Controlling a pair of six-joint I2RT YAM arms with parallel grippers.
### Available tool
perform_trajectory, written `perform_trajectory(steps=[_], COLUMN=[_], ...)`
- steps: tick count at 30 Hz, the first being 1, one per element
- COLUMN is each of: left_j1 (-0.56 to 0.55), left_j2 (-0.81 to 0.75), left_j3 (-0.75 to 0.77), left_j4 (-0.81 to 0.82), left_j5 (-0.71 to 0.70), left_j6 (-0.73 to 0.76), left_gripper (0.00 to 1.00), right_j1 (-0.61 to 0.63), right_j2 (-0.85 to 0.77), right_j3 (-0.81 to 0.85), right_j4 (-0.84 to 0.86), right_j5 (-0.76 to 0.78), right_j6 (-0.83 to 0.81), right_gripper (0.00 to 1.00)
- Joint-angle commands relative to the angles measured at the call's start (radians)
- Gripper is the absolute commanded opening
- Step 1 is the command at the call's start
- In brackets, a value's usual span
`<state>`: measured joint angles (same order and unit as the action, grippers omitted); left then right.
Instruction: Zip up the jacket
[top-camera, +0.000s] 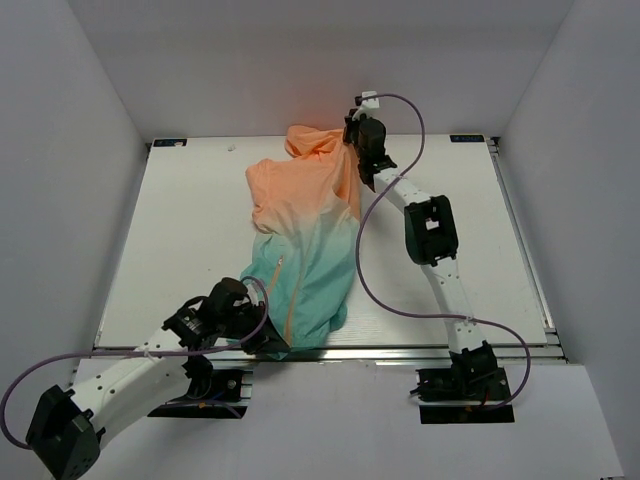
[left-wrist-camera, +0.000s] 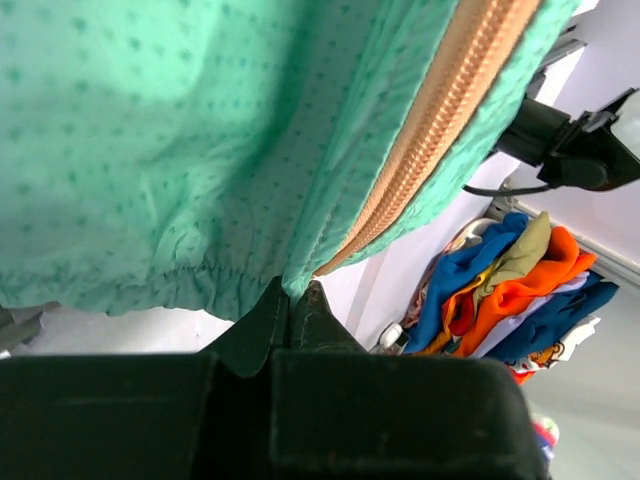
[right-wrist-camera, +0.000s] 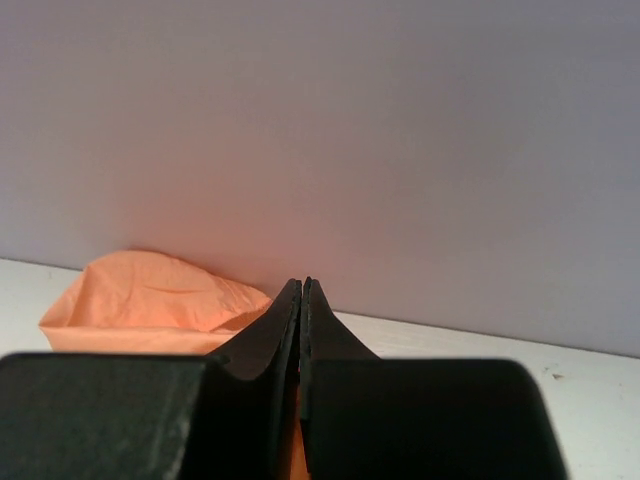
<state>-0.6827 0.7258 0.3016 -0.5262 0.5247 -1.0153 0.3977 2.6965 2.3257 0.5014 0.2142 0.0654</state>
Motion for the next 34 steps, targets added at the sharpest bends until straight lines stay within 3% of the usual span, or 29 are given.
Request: perform_trajectory(steps=[1, 3, 4, 5, 6, 7, 8, 10, 11, 14, 16, 18, 20, 21, 23, 24, 26, 29, 34], left_j1=[-0.02, -0.02, -0.018, -0.018, -0.018, -0.018, -0.018, -0.018, -0.018, -0.018, -0.015, -0.003, 0.09, 0.142, 0.262, 0.372, 0.47, 0.546, 0.584], left_j2=[-0.035, 0.015, 0.044, 0.081, 0.159, 0.197, 0.234, 0.326, 0.354, 0.452, 0.518, 0.55, 0.57, 0.569, 0.569, 0.575, 0.609, 0.629, 0.525], left_j3=[-0.026, 0.01, 0.051, 0.085, 0.126, 0.216, 0.27, 0.393, 0.525, 0.78, 0.873, 0.951, 0.965, 0.946, 0.91, 0.895, 0.91, 0.967, 0.871], left_j4=[-0.196, -0.204, -0.201, -0.208, -0.225, -0.266, -0.294, -0.384, -0.409, -0.494, -0.557, -0.575, -0.529, -0.421, -0.303, -0.229, -0.209, -0.247, -0.121], left_j5=[0.081, 0.043, 0.034, 0.011, 0.002, -0.014, -0.067, -0.161, -0.246, -0.386, -0.523, -0.741, -0.836, -0.842, -0.76, -0.728, -0.771, -0.818, -0.828], left_j6=[-0.02, 0.001, 0.012, 0.047, 0.079, 0.107, 0.174, 0.236, 0.288, 0.346, 0.348, 0.311, 0.284, 0.299, 0.337, 0.355, 0.385, 0.389, 0.428], left_gripper=[0.0, 0.0, 0.11, 0.52, 0.84, 0.98, 0.98, 0.98, 0.98, 0.98, 0.98, 0.98, 0.98, 0.98, 0.98, 0.98, 0.98, 0.98, 0.98], right_j1=[-0.086, -0.086, -0.085, -0.082, -0.079, -0.074, -0.068, -0.068, -0.068, -0.069, -0.074, -0.074, -0.074, -0.074, -0.074, -0.074, -0.074, -0.076, -0.074], right_j2=[-0.111, -0.168, -0.194, -0.22, -0.295, -0.344, -0.444, -0.535, -0.573, -0.705, -0.823, -0.967, -1.064, -1.155, -1.242, -1.327, -1.461, -1.62, -1.77], right_j3=[-0.047, -0.132, -0.161, -0.196, -0.238, -0.359, -0.44, -0.631, -0.659, -0.686, -0.729, -0.863, -1.001, -1.043, -1.118, -1.197, -1.278, -1.426, -1.562], right_j4=[0.18, 0.169, 0.131, 0.105, 0.074, 0.06, 0.08, 0.117, 0.08, -0.166, -0.259, -0.344, -0.417, -0.496, -0.589, -0.639, -0.658, -0.672, -0.704], right_j5=[0.045, -0.068, -0.109, -0.149, -0.197, -0.206, -0.26, -0.282, -0.291, -0.237, -0.225, -0.184, -0.158, -0.127, -0.11, -0.101, -0.102, -0.056, 0.042], right_j6=[0.014, 0.001, -0.01, -0.019, -0.025, -0.026, -0.029, -0.015, -0.01, 0.063, 0.094, 0.163, 0.209, 0.255, 0.304, 0.318, 0.335, 0.344, 0.338], right_gripper=[0.0, 0.0, 0.0, 0.17, 0.56, 0.74, 0.89, 0.89, 0.89, 0.89, 0.89, 0.89, 0.89, 0.89, 0.89, 0.89, 0.89, 0.89, 0.89])
